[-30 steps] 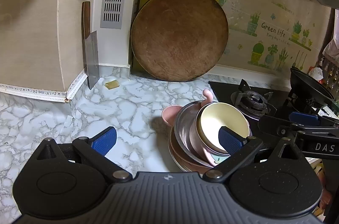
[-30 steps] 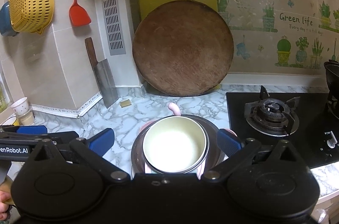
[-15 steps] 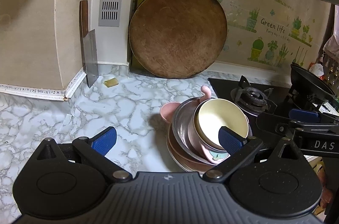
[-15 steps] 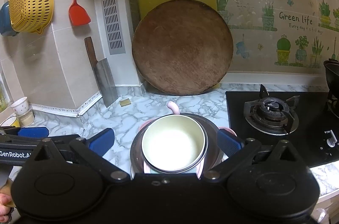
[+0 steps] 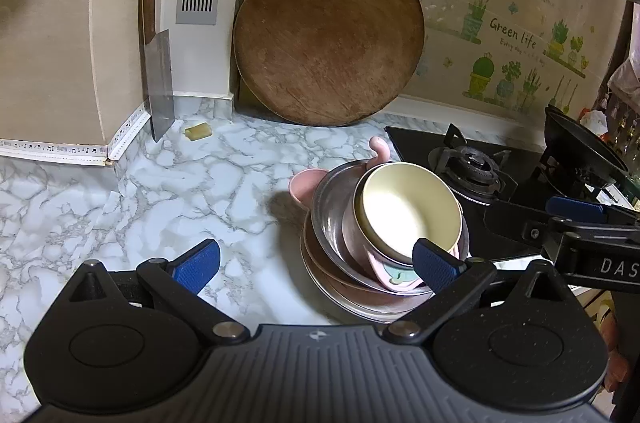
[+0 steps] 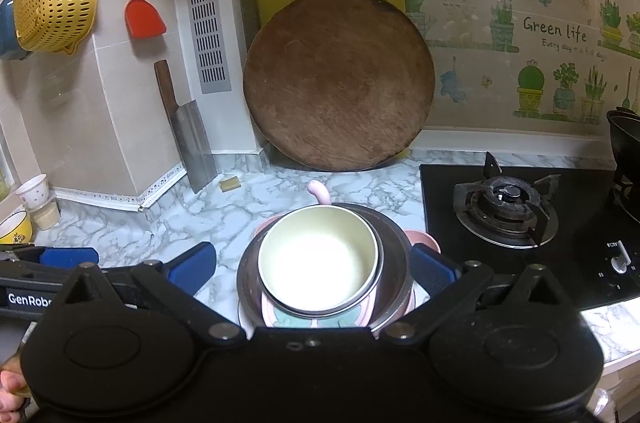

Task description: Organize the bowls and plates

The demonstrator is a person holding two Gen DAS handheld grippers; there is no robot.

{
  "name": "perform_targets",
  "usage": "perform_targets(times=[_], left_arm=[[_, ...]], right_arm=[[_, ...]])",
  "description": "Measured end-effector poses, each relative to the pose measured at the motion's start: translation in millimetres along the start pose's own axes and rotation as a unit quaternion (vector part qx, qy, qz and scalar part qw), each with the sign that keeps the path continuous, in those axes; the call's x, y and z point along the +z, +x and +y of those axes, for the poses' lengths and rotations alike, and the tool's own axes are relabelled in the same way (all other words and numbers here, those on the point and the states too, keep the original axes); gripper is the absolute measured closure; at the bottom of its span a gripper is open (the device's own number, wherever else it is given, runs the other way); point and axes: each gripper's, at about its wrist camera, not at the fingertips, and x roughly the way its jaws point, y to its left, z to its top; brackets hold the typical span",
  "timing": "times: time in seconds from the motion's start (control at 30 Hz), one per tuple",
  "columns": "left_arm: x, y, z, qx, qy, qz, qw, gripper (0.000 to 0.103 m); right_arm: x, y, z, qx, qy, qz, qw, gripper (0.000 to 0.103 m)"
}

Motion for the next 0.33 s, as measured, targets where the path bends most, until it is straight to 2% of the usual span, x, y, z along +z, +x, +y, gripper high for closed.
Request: perform_targets(times=[0.33], left_arm=[[-0.3, 3.0, -7.6, -0.005, 0.008, 0.003, 1.0, 0.0]], right_arm=[[-2.0, -2.1, -5.1, -0.004, 0.005, 0.002, 1.0, 0.0]])
